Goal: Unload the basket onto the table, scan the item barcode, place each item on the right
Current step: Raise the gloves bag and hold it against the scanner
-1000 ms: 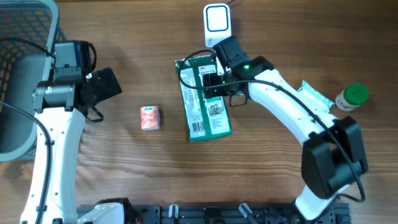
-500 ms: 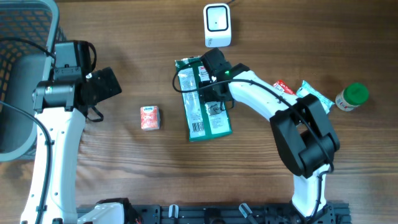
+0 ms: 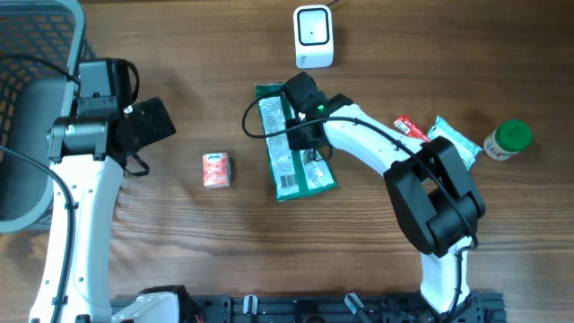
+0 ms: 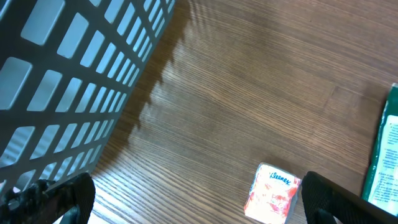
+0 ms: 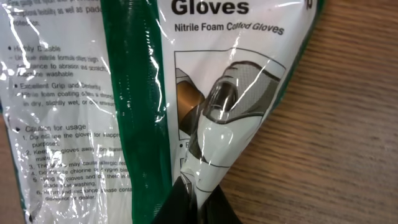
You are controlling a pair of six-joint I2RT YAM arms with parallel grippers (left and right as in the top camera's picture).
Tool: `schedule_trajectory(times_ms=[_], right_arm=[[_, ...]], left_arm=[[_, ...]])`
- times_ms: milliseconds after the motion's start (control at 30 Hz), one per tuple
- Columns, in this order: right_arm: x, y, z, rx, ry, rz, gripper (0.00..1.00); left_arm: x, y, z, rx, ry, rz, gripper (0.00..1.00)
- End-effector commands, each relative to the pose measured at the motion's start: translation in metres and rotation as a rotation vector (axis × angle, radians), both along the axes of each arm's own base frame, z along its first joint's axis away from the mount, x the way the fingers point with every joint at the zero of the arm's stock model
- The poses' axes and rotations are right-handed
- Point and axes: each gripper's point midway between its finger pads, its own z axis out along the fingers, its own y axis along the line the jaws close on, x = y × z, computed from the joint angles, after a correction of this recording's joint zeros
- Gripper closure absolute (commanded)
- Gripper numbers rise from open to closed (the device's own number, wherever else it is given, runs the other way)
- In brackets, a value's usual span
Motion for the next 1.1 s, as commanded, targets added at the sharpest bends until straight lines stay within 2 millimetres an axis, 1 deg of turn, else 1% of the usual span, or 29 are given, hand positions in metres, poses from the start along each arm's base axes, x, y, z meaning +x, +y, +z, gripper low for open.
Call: schedule_trajectory(times_ms=[0,67,100,200,233,300,400,467,500,567,600,667,733,767,833,867,900,967,1000,1033,1067], right_arm=[[-0.015,0.006,-0.019,0.049,0.092,0.164,0.96],[-0.015,0.013,-0.004,0.119,0.087,0.216,0.96],[-0.013,0.015,0.011,0.173,0.079,0.217,0.96],[-0.007,0.019,0.048,0.251,0.021,0.252,0.96],[-0.005,0.018,0.065,0.252,-0.028,0.289,0.96],[-0.001,0.012,0.093,0.213,-0.119,0.325,0.96],[-0.001,0.006,0.130,0.125,-0.259,0.421,0.96],[-0.005,0.009,0.155,0.117,-0.334,0.492,0.96],[-0.012,0.014,0.179,0.153,-0.394,0.563,0.96],[-0.016,0.017,0.199,0.171,-0.453,0.621,0.96],[-0.016,0.016,0.214,0.166,-0.510,0.645,0.96],[-0.010,0.013,0.236,0.157,-0.585,0.617,0.95],[0.001,0.002,0.262,0.098,-0.668,0.568,0.96],[0.006,-0.002,0.272,0.069,-0.697,0.548,0.96],[0.016,-0.009,0.302,-0.004,-0.778,0.555,0.96],[0.016,-0.009,0.321,-0.033,-0.819,0.595,0.96],[0.016,-0.009,0.334,-0.042,-0.841,0.610,0.96],[0.017,-0.011,0.365,-0.051,-0.893,0.604,0.96],[0.021,-0.017,0.385,-0.072,-0.926,0.579,0.96],[0.024,-0.022,0.398,-0.097,-0.949,0.561,0.96],[0.026,-0.027,0.406,-0.124,-0.965,0.550,0.96]], left_arm=[[0.001,0.004,0.010,0.012,-0.030,0.019,0.00],[0.001,0.004,0.010,0.012,-0.030,0.019,0.00],[0.001,0.004,0.010,0.012,-0.030,0.019,0.00],[0.001,0.004,0.010,0.012,-0.030,0.019,0.00],[0.001,0.004,0.010,0.012,-0.030,0.019,0.00],[0.001,0.004,0.010,0.012,-0.030,0.019,0.00],[0.001,0.004,0.010,0.012,-0.030,0.019,0.00],[0.001,0.004,0.010,0.012,-0.030,0.019,0.00],[0.001,0.004,0.010,0.012,-0.030,0.019,0.00],[0.001,0.004,0.010,0.012,-0.030,0.019,0.00],[0.001,0.004,0.010,0.012,-0.030,0.019,0.00],[0.001,0.004,0.010,0.012,-0.030,0.019,0.00],[0.001,0.004,0.010,0.012,-0.030,0.019,0.00],[0.001,0.004,0.010,0.012,-0.030,0.019,0.00],[0.001,0.004,0.010,0.012,-0.030,0.019,0.00],[0.001,0.004,0.010,0.012,-0.030,0.019,0.00],[0.001,0.004,0.010,0.012,-0.030,0.019,0.00],[0.001,0.004,0.010,0.012,-0.030,0.019,0.00],[0.001,0.004,0.010,0.012,-0.030,0.019,0.00],[0.001,0.004,0.010,0.012,-0.030,0.019,0.00],[0.001,0.004,0.010,0.012,-0.030,0.019,0.00]])
